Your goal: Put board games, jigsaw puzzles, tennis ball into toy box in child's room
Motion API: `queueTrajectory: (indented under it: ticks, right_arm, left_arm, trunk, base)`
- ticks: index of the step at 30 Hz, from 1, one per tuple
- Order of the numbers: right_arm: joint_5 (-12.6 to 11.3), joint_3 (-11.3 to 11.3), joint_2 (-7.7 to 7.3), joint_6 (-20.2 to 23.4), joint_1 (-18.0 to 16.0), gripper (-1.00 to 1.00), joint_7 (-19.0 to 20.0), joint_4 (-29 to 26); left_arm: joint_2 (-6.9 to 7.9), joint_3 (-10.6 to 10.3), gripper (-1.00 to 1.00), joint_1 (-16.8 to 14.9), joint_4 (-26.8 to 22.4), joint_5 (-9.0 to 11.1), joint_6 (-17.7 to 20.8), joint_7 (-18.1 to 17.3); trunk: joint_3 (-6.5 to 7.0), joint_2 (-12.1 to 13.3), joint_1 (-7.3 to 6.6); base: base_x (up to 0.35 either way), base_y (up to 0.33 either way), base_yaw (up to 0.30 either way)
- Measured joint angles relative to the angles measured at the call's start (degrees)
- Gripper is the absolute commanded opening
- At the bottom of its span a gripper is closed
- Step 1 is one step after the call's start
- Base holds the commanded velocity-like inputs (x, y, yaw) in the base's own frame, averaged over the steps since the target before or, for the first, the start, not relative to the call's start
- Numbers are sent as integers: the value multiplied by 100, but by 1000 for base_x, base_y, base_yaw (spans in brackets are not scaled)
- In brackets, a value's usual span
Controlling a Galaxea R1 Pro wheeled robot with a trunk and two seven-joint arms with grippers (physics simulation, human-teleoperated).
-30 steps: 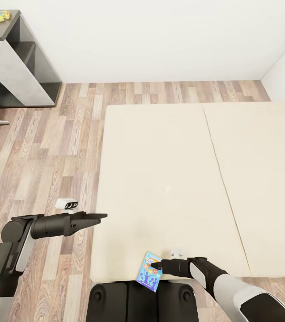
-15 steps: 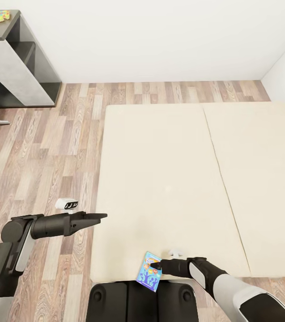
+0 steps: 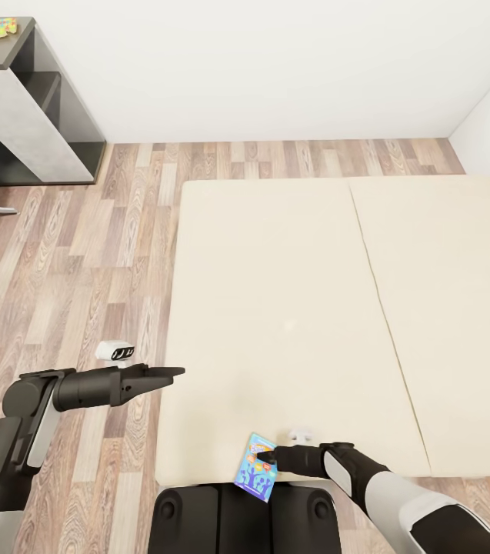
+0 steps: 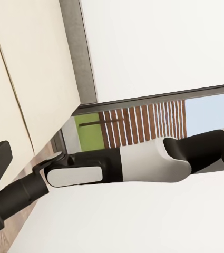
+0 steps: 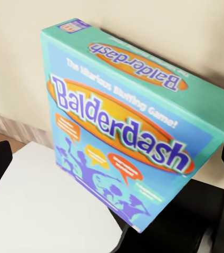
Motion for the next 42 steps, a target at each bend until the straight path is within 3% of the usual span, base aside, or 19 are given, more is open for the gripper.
queueTrajectory:
  ticks: [9, 13, 18, 42]
  right_arm:
    - [-1, -7, 80, 9, 0, 100, 8, -24]
    - [7, -7, 308, 32, 0, 100, 9, -62]
    - [16, -8, 435, 49, 0, 100, 7, -88]
    - [19, -17, 348, 53, 0, 100, -57, -89]
  left_arm:
    - [0, 6, 100, 0, 0, 0, 0, 0]
    - [5, 8, 100, 0, 0, 0, 0, 0]
    - [1, 8, 100, 0, 0, -3, 0, 0]
    - [-18, -3, 100, 0, 0, -9, 0, 0]
  trunk:
    - [0, 0, 0]
    - [0, 0, 0]
    - [0, 0, 0]
    - [0, 0, 0]
  base:
    - [0, 0, 0]
    - [0, 0, 0]
    - [0, 0, 0]
    - [0, 0, 0]
